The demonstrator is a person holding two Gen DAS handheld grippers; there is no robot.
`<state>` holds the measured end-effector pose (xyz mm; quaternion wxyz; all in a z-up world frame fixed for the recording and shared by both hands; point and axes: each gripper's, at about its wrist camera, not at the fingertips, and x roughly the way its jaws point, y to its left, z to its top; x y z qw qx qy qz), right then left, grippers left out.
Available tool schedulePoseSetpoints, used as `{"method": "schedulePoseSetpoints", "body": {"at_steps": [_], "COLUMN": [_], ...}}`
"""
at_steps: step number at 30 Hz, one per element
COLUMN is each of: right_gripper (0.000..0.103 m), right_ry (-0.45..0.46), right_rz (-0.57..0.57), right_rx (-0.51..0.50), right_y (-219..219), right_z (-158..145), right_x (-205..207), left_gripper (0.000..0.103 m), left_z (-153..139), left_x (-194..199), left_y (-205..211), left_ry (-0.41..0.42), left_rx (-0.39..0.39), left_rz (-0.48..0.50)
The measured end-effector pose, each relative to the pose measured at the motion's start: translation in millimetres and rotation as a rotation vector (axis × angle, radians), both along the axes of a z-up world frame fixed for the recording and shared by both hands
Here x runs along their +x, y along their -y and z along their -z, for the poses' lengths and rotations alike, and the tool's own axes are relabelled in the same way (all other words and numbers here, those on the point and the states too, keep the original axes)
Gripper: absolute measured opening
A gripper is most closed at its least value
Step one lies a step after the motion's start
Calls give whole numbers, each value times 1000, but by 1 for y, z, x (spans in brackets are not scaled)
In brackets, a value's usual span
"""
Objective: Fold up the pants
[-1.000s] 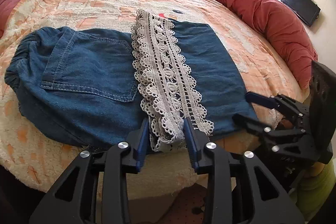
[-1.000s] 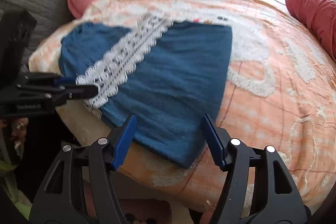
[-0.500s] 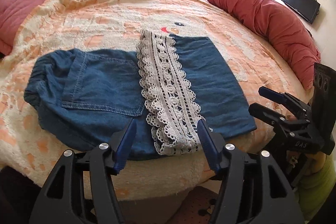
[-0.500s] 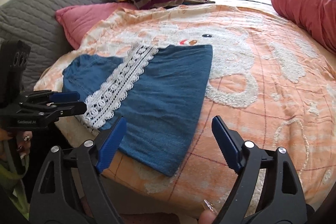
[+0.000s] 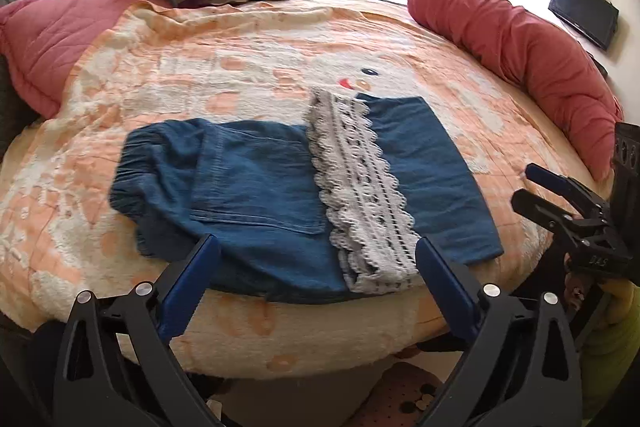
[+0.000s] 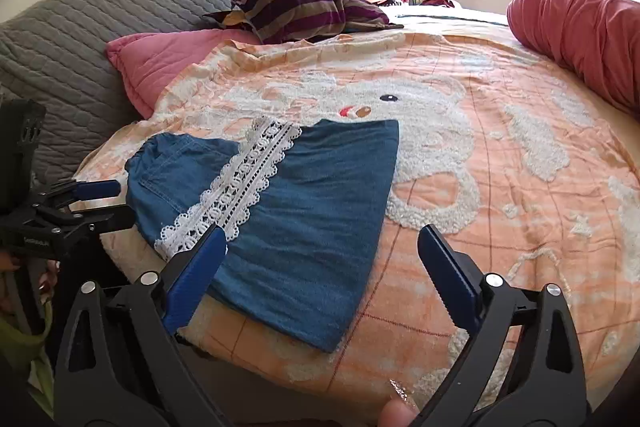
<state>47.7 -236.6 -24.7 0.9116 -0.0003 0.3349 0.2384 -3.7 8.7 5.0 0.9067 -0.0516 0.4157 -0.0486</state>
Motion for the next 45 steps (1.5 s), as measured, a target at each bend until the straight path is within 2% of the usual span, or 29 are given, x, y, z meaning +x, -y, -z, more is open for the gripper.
{"method": "schedulePoseSetpoints", "body": {"at_steps": [11,16,22,27,36,37,38,39,41,45], "right_gripper": [94,94,94,94,94,94,94,94,94,94], "right_ry": [31,41,8,-21,-141,-148,-155,-158,-172,-202], "right_rz": [-83,-143,-238,-320,-467,-480,-493,-502,-538,-582], "right_rx": [-28,-52,-72,-117,-156,-178,-197,-207,-233,-283], "right_y": [-34,-65,-112,-158,-229,-239,-246,-251,-266,-293], "right_z": [-30,-44,-52,-50,-33,-30,-27,-26,-21,-10], "right_x": [7,15,33,52,86,89,92,93,97,106], "left_gripper": [98,98,98,98,96,94,78,68,67,50], "left_z": [2,8,19,33,49,52,53,54,55,66], "left_x": [-6,-9,-10,-8,-1,0,2,2,5,12], "left_y": [-46,-72,-98,-109,-108,-108,-108,-108,-106,-104], "left_ry": [-8,-18,-36,-51,-32,-36,-33,-31,-28,-48], "left_rx": [-33,-65,-103,-174,-350,-379,-400,-408,-404,-421], "left_rz": [-110,-164,-219,-225,-203,-203,-206,-206,-203,-185]}}
